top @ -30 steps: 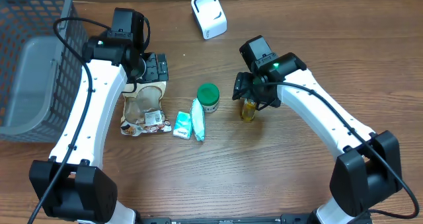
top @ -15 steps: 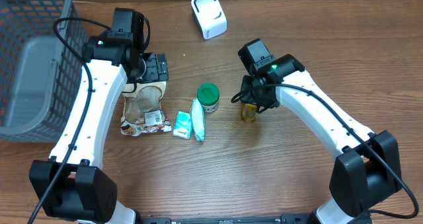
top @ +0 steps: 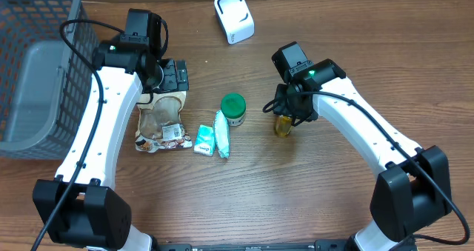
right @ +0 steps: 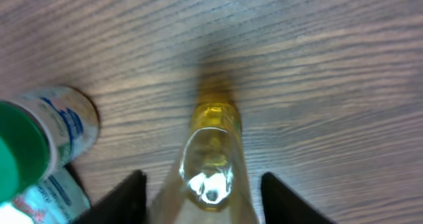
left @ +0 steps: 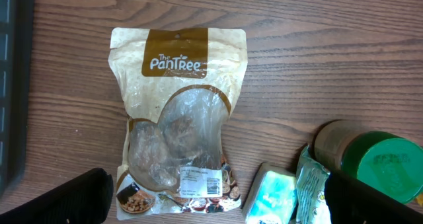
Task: Scan the item barcode
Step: 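Close the right gripper around the Vim bottle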
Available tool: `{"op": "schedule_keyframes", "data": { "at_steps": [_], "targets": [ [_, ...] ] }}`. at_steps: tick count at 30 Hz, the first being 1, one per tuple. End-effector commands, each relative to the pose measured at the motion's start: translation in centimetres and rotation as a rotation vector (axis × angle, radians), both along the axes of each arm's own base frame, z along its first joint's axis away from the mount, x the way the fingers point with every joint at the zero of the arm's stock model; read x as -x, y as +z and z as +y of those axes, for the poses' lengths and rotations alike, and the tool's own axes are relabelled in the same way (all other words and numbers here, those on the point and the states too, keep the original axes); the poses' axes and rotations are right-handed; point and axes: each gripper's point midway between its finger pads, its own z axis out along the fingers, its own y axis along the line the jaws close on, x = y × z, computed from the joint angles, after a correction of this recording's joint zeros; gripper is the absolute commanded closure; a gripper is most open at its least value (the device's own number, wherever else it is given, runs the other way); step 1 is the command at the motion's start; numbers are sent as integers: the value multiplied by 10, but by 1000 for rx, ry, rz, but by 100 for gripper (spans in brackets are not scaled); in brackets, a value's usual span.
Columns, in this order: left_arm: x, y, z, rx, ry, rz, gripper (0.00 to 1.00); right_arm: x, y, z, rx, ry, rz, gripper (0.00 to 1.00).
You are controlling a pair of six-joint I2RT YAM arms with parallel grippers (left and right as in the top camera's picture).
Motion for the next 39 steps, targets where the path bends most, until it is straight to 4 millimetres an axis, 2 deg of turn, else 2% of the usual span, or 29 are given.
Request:
{"op": "schedule_keyframes", "data": {
  "at_steps": [1,4,7,11,15,25,28,31,39],
  "targets": [
    [-3,4,1,0,-15,-13,0,0,0,-4,10,-11,-2,43],
    [-3,4,1,0,-15,-13,0,2,0,-5,11,-10,4,36],
    [-3,4,0,0,-15,-13,0,4,0,-5,14,-10,12,33],
    [-3,4,1,0,-15,-13,0,6,-1,-6,17,-10,20,36],
    [-3,4,0,0,-15,-13,0,7,-1,-6,19,-10,24,46],
    [-3,4,1,0,-15,-13,0,7,-1,-5,12,-9,26,46],
    [-3,4,1,0,-15,-13,1,7,-1,-5,12,-9,26,45],
    [-3,4,0,0,-15,-13,0,7,-1,-5,12,-9,26,33],
    [-3,4,1,0,-15,-13,0,7,-1,-5,12,-9,26,33]
  ]
}}
